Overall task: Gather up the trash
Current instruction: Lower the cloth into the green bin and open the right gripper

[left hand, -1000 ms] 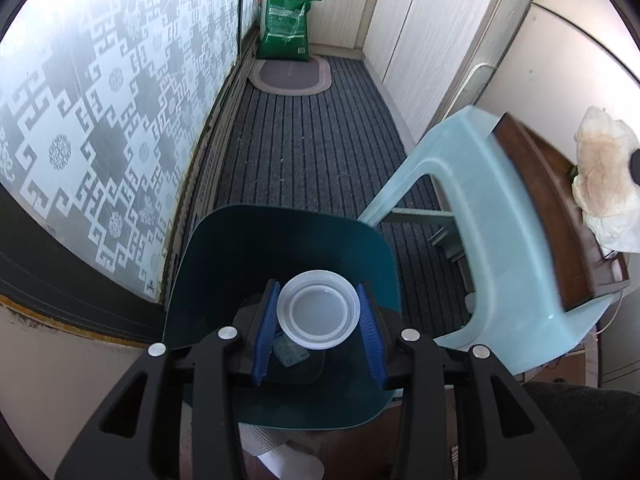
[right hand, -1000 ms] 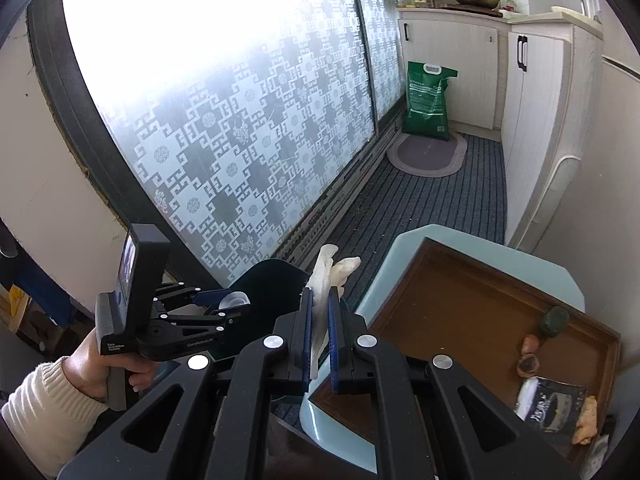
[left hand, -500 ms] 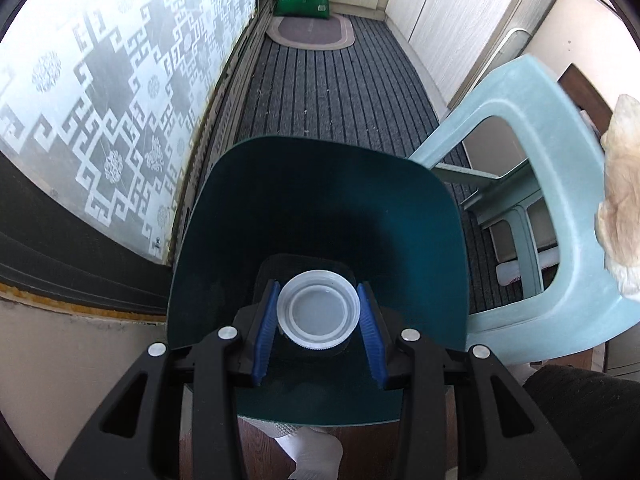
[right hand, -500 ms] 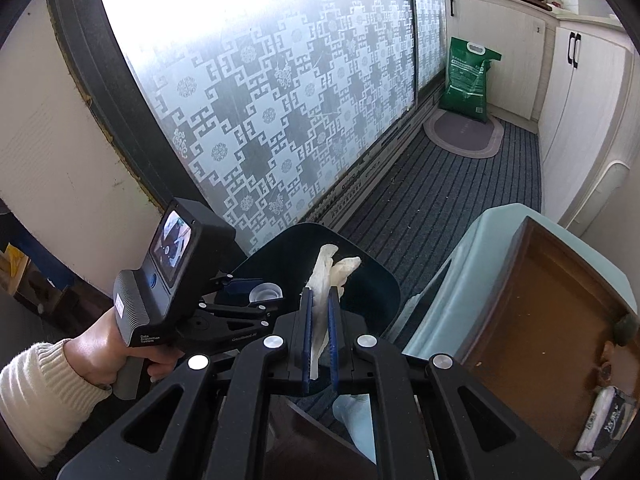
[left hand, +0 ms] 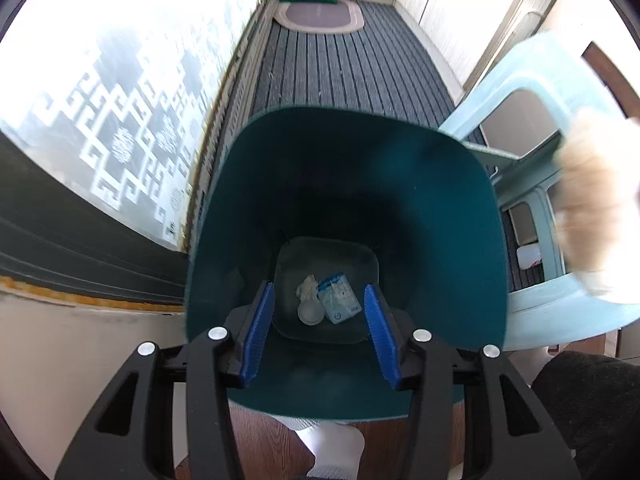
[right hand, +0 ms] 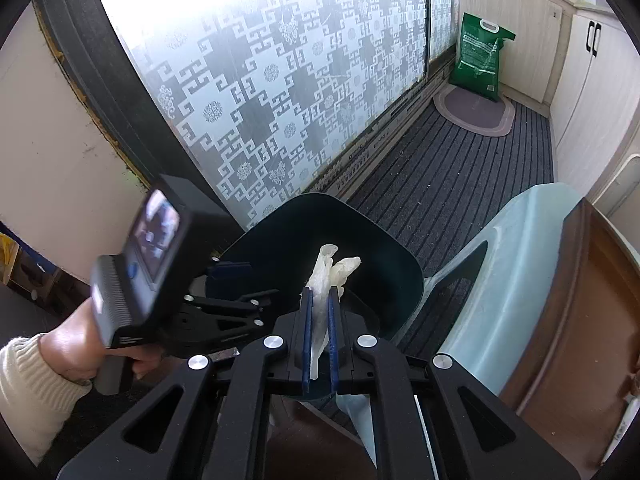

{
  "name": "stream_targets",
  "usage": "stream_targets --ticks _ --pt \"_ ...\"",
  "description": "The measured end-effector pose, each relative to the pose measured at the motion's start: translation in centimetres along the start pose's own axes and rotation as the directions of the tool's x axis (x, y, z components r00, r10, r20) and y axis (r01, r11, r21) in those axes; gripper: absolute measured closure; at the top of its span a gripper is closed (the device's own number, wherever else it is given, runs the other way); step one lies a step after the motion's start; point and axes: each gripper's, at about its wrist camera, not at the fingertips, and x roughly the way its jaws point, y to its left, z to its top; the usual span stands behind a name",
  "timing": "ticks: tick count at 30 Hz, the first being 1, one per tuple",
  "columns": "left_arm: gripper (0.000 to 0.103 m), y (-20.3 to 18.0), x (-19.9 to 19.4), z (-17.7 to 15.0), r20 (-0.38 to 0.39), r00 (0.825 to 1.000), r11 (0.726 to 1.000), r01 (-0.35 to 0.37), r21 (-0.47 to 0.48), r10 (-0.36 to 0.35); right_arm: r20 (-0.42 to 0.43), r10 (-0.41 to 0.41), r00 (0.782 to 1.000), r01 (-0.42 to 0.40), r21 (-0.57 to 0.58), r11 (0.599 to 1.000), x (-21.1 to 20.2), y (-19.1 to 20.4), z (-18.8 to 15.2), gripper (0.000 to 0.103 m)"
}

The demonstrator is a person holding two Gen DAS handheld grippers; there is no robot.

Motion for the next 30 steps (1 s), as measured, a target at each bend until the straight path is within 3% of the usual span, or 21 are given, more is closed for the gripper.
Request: stream_targets --ticks 10,18,30 --pt "0.063 0.1 -5.7 -0.4 0.151 0.988 1.000 0.020 0.009 -0.021 -0.062 0.002 0.998 -0.003 -0.017 1.000 4.0 1.7 0.3 0.096" --pt "0.068 0.7 -10.9 -0.4 0.292 0.955 0.998 0.055 -0.012 -0.049 -0.116 -0.003 0.993 0.000 -0.021 1.000 7.4 2.6 0.2 0.096" --pt "0.072 1.5 -16.0 -1.1 0.420 0.904 0.994 0.108 -0.028 -0.086 -0.216 -0.034 0.976 0.030 -0.020 0.999 13.0 2.6 -0.8 0.096"
